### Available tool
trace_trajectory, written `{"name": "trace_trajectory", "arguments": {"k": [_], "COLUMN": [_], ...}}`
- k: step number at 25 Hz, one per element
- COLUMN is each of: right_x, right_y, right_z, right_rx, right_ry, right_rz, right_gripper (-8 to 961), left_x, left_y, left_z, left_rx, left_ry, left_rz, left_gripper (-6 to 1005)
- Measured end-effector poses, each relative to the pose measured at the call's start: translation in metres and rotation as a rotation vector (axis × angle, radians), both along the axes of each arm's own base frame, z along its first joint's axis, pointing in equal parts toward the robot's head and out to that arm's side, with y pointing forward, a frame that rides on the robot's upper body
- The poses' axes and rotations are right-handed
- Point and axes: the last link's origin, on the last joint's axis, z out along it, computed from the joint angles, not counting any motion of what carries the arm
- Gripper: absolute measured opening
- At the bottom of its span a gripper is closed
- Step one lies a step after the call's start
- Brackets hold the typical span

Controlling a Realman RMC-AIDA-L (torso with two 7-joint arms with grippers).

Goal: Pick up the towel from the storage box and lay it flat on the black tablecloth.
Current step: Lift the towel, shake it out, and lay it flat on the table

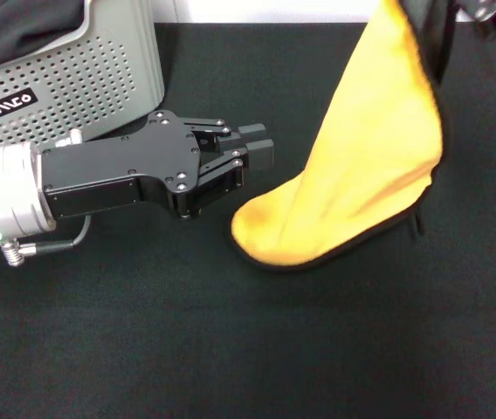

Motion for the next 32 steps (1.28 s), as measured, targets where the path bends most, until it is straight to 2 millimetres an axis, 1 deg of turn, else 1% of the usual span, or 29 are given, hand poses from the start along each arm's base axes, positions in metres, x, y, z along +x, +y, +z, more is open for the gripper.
{"name": "trace_trajectory", "arguments": {"k": [4,6,8,11,13,15,16,17,19,20,21,22,24,28,30,32], "right_x": [-0.006,-0.011,-0.017,-0.033,-0.048,-0.062,-0.067,-0.071,-0.079,-0.079,-0.088,-0.09,-0.1,-0.126,-0.133,-0.137], "right_y": [0.001,0.002,0.005,0.013,0.021,0.031,0.036,0.041,0.052,0.052,0.058,0.058,0.058,0.056,0.053,0.051], "right_z": [0.03,0.038,0.039,0.03,0.019,0.003,-0.005,-0.015,-0.033,-0.033,-0.043,-0.044,-0.045,-0.038,-0.036,-0.033], "right_rx": [0.103,0.128,0.128,0.069,0.017,-0.037,-0.068,-0.1,-0.165,-0.165,-0.211,-0.217,-0.22,-0.219,-0.232,-0.246], "right_ry": [-0.02,-0.051,-0.089,-0.157,-0.2,-0.248,-0.269,-0.295,-0.343,-0.343,-0.373,-0.376,-0.376,-0.347,-0.326,-0.29], "right_rz": [-0.035,-0.058,-0.082,-0.133,-0.16,-0.178,-0.19,-0.206,-0.235,-0.235,-0.243,-0.244,-0.232,-0.193,-0.177,-0.158], "right_gripper": [0,0,0,0,0,0,0,0,0,0,1,1,1,2,4,5], "left_x": [-0.002,-0.002,-0.001,-0.001,-0.001,-0.002,-0.002,-0.005,-0.007,-0.009,-0.012,-0.015,-0.018,-0.029,-0.03,-0.032], "left_y": [-0.001,-0.001,-0.001,0.0,0.001,0.001,0.001,0.001,0.0,0.0,0.0,0.0,0.0,0.004,0.006,0.009], "left_z": [-0.001,-0.001,-0.001,-0.003,-0.007,-0.013,-0.013,-0.021,-0.024,-0.025,-0.027,-0.03,-0.031,-0.038,-0.04,-0.046], "left_rx": [-0.008,-0.013,-0.014,-0.016,-0.023,-0.035,-0.035,-0.051,-0.052,-0.051,-0.048,-0.045,-0.042,-0.024,-0.021,-0.035], "left_ry": [-0.003,-0.005,-0.005,-0.006,-0.005,0.0,0.0,0.011,0.013,0.014,0.015,0.015,0.015,0.026,0.029,0.018], "left_rz": [0.007,0.003,-0.001,-0.004,-0.012,-0.027,-0.027,-0.031,-0.025,-0.02,-0.011,0.001,0.013,0.077,0.092,0.12], "left_gripper": [218,223,228,234,239,244,246,248,253,255,257,260,264,273,278,282]}}
